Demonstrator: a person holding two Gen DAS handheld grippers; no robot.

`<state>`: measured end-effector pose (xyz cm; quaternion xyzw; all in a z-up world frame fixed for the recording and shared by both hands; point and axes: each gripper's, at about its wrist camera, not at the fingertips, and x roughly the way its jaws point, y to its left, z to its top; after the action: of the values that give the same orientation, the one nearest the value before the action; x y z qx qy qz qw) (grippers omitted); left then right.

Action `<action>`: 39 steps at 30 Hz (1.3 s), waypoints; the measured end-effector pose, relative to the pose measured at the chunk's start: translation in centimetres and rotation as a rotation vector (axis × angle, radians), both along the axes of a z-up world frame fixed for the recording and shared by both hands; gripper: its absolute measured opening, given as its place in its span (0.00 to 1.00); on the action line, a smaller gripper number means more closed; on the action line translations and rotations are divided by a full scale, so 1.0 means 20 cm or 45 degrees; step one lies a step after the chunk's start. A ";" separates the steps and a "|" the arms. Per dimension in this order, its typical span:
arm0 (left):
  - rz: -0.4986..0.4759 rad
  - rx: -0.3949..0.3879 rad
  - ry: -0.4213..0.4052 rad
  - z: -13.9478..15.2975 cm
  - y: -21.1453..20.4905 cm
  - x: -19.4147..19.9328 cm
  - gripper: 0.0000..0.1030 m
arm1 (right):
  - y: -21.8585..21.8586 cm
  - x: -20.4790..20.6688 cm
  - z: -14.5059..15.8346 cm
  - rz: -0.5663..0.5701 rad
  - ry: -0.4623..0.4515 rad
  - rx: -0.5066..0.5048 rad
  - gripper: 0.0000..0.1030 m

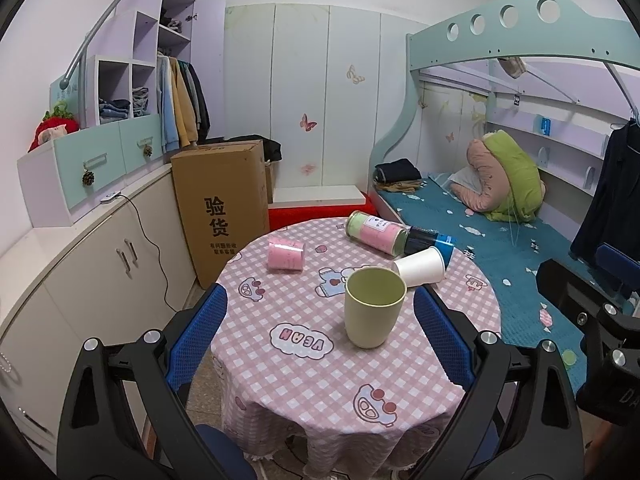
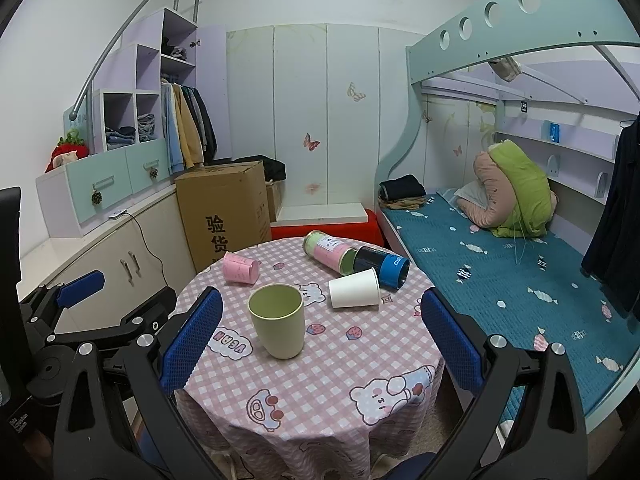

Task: Flip cup upright

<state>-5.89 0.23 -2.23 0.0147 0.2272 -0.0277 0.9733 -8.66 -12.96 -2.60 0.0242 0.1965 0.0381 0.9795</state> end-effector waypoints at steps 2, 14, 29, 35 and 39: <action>-0.002 0.000 0.002 0.00 0.00 0.00 0.92 | 0.00 0.00 0.00 0.001 0.001 0.000 0.93; 0.006 0.006 -0.003 0.00 0.00 0.00 0.92 | 0.00 0.01 0.00 0.004 0.001 -0.001 0.93; 0.002 0.009 -0.007 0.00 0.02 -0.01 0.92 | 0.00 0.01 -0.01 0.013 -0.004 -0.006 0.93; 0.004 0.011 -0.011 0.00 0.02 -0.01 0.92 | 0.01 0.01 -0.01 0.013 -0.003 -0.006 0.93; 0.001 0.011 -0.011 0.00 0.02 -0.01 0.92 | 0.00 0.01 -0.01 0.013 -0.003 -0.005 0.93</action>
<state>-6.03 0.58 -2.17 0.0190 0.2232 -0.0262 0.9742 -8.49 -12.89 -2.78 0.0211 0.1954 0.0428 0.9796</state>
